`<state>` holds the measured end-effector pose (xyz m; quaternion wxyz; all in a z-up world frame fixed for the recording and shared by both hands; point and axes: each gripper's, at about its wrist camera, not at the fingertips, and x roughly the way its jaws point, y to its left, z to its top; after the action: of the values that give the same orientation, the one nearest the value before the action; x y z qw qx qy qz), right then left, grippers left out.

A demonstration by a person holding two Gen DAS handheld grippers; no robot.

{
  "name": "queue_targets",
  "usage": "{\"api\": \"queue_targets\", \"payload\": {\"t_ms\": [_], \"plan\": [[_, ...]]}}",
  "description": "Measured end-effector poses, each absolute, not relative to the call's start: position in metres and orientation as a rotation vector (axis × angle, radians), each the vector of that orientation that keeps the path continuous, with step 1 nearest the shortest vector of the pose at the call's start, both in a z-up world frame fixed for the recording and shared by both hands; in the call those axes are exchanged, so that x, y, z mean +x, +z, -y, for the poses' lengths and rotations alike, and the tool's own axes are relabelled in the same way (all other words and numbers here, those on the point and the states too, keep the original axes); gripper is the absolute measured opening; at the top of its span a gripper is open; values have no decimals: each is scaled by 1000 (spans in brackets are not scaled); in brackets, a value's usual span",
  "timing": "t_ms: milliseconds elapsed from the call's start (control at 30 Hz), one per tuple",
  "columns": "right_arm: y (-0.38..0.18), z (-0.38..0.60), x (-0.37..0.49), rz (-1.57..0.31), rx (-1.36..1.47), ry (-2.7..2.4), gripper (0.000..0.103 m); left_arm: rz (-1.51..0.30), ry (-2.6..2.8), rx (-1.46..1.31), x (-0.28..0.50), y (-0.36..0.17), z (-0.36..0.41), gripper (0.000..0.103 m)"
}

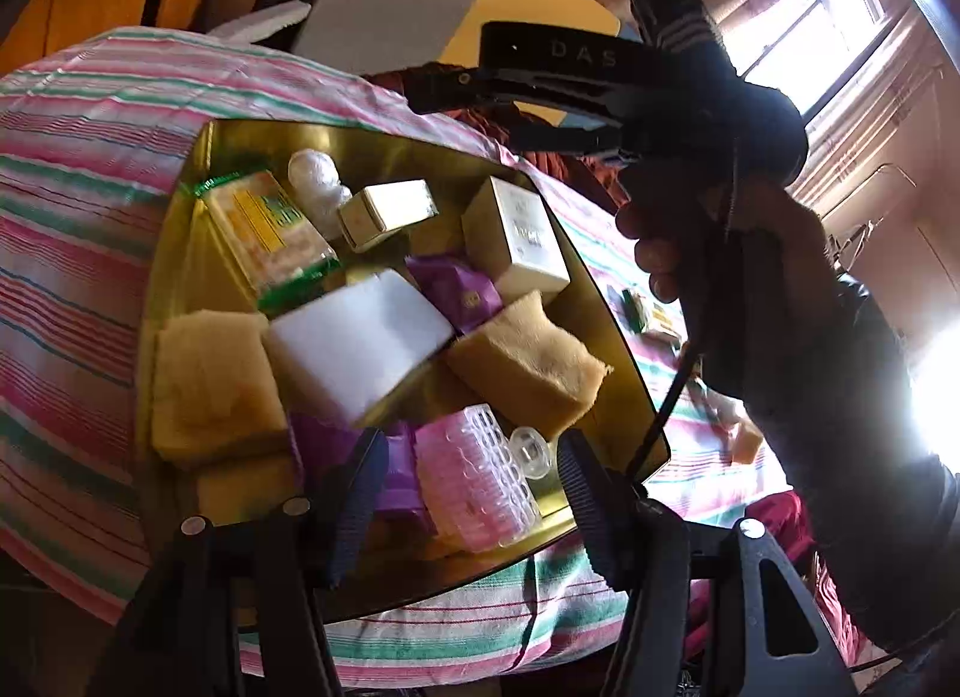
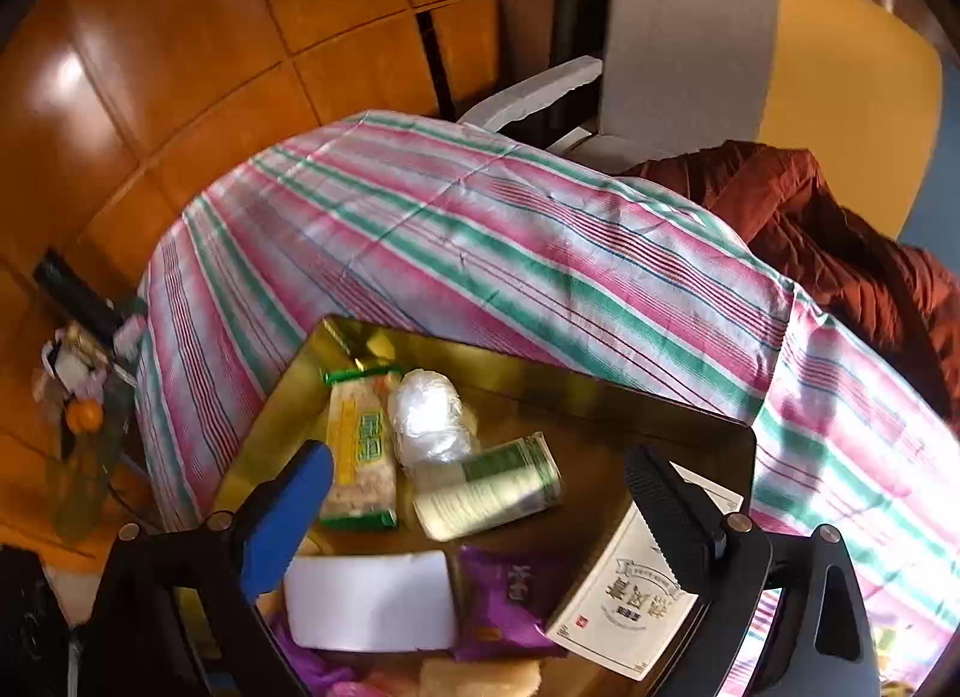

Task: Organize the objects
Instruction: 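Carry green box and pink roller over the gold tray and release both, then withdraw both tools from the tray toward the remaining table items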

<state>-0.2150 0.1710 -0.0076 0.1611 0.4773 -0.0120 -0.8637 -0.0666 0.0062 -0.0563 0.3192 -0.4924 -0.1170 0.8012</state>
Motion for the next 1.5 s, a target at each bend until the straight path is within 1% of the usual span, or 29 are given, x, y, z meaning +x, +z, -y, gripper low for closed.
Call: {"api": "queue_targets", "payload": {"t_ms": [133, 333, 433, 600, 767, 1000, 1233, 1500], "plan": [[-2, -176, -211, 82, 1357, -2490, 99, 299, 2147, -1271, -64, -50, -2, 59], [2, -186, -182, 115, 1357, -2518, 101, 251, 2244, -1260, -58, -41, 8, 59], [2, -187, -161, 90, 1352, -2550, 102, 197, 2339, -1240, -55, -32, 14, 60], [0, -188, -125, 46, 1341, -2608, 103, 177, 2466, -1214, -55, -23, 24, 61], [-2, -189, -92, 65, 1331, -2654, 103, 168, 2554, -1189, -44, -12, 31, 62], [0, -189, -53, 87, 1292, -2735, 103, 109, 2652, -1158, -28, -4, 30, 62], [8, -190, -25, 70, 1222, -2834, 103, 42, 2702, -1125, -15, 2, 23, 62], [10, -195, -10, 65, 1205, -2866, 103, -17, 2680, -1104, -9, 4, 9, 62]]}}
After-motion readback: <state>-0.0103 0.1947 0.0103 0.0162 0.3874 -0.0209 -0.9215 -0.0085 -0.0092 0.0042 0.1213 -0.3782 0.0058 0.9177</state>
